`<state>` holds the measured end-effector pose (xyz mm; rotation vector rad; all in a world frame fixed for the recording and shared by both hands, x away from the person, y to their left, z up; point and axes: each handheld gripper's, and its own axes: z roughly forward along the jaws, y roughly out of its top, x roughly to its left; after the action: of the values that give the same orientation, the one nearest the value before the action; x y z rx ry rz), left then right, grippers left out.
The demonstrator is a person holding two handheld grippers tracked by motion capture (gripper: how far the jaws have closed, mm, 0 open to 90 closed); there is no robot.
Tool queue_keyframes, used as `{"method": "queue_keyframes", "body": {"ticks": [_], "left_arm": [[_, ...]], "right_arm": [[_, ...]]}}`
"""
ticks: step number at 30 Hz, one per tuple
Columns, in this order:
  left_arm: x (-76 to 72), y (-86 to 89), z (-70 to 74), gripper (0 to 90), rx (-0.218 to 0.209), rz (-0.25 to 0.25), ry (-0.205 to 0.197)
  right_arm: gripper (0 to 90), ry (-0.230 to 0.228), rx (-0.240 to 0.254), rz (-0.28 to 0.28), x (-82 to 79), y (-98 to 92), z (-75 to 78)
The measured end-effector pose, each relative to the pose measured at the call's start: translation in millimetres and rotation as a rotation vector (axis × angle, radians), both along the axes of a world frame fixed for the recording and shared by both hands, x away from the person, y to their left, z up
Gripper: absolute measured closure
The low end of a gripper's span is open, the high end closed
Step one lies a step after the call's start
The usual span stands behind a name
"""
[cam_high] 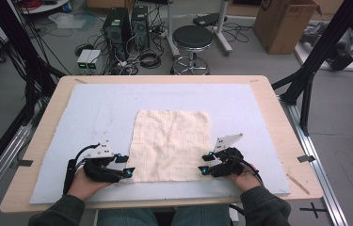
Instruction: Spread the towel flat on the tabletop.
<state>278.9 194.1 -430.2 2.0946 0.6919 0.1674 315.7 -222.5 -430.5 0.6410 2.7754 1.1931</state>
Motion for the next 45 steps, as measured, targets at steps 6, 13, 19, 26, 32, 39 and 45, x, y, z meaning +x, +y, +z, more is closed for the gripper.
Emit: {"method": "queue_keyframes", "body": {"ticks": [6,13,19,26,32,39,45], "left_arm": [[-3.2,-10.0,-11.7,54.0,0.066,-0.072,0.027],[-4.5,-10.0,-13.2,78.2,0.087,-0.028,-0.024],[-7.9,-12.0,-11.6,88.8,0.096,-0.032,-0.038],[-24.3,-6.9,-5.2,89.0,0.087,-0.053,-0.049],[-35.2,-4.4,-3.1,89.0,0.083,-0.073,-0.046],[-32.2,-4.8,-1.5,76.6,0.043,-0.064,-0.038],[-19.6,-2.4,1.6,67.5,-0.008,-0.006,-0.043]], "right_arm": [[59.8,-0.023,-0.058,0.027,-3.4,2.9,-5.6],[78.3,-0.033,-0.073,0.025,1.6,1.1,-5.1],[87.9,0.002,-0.052,0.043,5.3,-1.7,-4.8],[88.0,0.016,-0.044,0.064,-2.5,-6.5,-2.8],[88.0,0.032,-0.038,0.081,-10.7,-9.2,-1.6],[73.8,0.05,0.021,0.062,-15.1,-15.2,-2.4],[66.1,0.032,0.079,0.012,-9.1,-17.7,3.4]]}}
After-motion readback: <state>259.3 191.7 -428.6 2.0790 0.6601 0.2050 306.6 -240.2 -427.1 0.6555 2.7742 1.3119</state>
